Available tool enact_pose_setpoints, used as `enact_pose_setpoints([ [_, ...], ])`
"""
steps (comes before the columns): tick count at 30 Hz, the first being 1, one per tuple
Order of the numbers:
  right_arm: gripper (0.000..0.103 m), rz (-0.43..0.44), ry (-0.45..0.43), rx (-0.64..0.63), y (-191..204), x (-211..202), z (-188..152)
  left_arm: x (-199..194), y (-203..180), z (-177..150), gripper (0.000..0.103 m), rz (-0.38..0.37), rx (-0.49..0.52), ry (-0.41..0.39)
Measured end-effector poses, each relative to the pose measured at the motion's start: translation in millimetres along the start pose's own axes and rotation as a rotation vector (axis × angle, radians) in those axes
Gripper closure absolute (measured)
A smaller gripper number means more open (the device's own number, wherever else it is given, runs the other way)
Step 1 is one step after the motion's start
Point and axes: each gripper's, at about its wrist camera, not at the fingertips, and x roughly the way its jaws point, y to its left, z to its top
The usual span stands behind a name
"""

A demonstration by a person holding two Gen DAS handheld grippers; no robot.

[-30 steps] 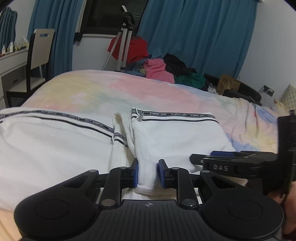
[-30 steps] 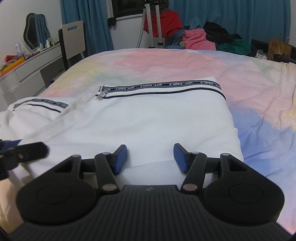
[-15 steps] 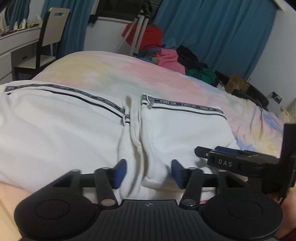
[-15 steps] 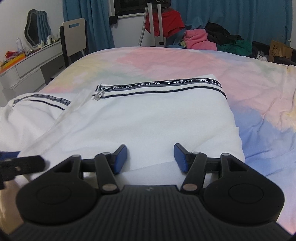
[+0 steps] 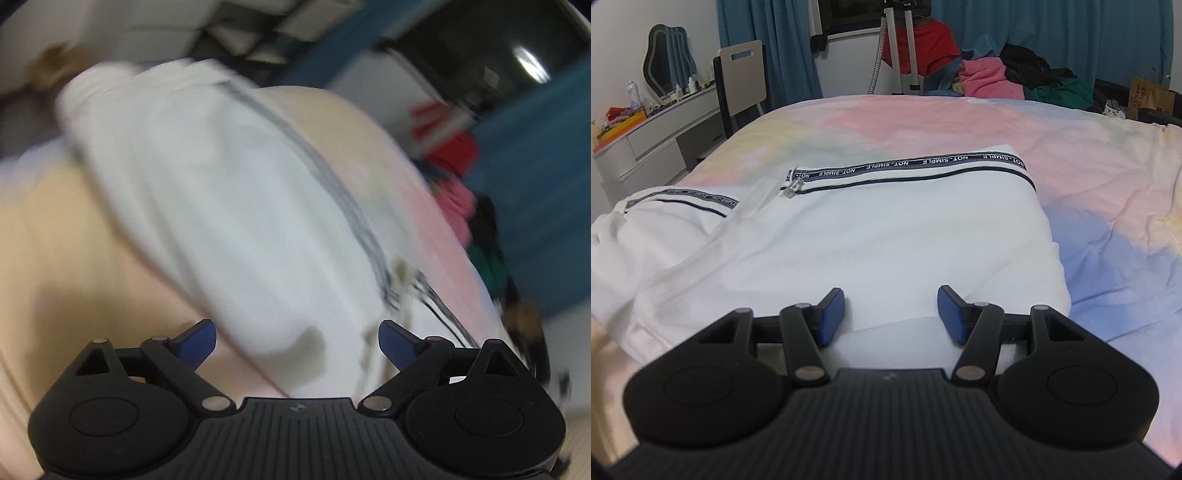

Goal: Fold clothes

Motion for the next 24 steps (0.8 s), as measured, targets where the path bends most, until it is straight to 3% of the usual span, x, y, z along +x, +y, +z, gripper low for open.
enact_pose_setpoints([
  [4,0.045,-0.003,-0.006,0.004,1,0,-1,7,27,15,0.008,0.037,-0.146,-0.057],
  [10,0.045,0.018,-0.014,0.035,3,0,1,19,54,58,0.015,0.076,-0.299,-0.264],
  [13,0.045,0.04,-0.024,0.028,8,-5,0,19,66,77,0.032,0.122,-0.333,-0.367],
  [18,0.045,0.107,-0.019,-0.011,22,-11,-5,25,83,107,0.052,0.147,-0.382,-0.416],
  [20,0.043,0.125,-0.012,-0.061,33,-8,-9,28,74,107,0.072,0.169,-0.319,-0.459],
  [24,0.042,0.13,-0.002,-0.125,49,3,-13,15,30,100,0.085,0.178,-0.091,-0.574],
])
